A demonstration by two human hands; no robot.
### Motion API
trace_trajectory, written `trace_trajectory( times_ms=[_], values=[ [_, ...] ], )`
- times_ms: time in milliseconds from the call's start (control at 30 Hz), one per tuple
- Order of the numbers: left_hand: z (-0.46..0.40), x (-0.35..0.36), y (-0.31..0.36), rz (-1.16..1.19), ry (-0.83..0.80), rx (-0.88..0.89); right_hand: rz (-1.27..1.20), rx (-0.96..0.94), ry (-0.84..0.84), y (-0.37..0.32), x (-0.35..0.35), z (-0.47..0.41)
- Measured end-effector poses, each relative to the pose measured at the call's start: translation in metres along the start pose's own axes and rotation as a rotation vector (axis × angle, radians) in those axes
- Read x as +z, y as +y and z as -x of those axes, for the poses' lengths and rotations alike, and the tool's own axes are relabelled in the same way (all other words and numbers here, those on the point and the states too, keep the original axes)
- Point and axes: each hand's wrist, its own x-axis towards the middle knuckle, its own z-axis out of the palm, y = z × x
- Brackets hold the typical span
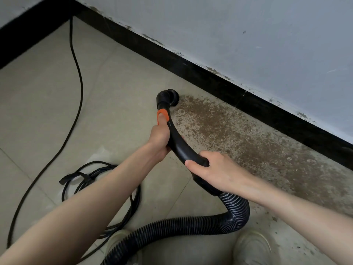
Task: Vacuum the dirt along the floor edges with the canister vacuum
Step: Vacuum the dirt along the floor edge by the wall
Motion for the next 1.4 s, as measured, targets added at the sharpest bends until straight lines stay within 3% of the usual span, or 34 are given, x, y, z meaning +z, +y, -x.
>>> trace_trajectory(
  times_ms=[333, 700, 967, 1400],
  values=[
    [-0.022, 0.024, 0.005, -0.112, -0.005, 0.002, -0.068, 0.026, 0.068, 0.011, -0.004, -0.004],
    [-0.016, 0.054, 0.003, -0.189, -0.153, -0.042, -0.071, 0.122, 0.177, 0.024, -0.006, 0.009],
    [-0.012, 0.050, 0.010, -0.178, -0.136, -0.005, -0.082, 0.084, 0.220, 0.020, -0.005, 0.010],
    [0.034, -0.045, -0.010, 0.203, 0.205, 0.048, 0.151, -0.187, -0.169, -0.025, 0.000, 0.002]
  ],
)
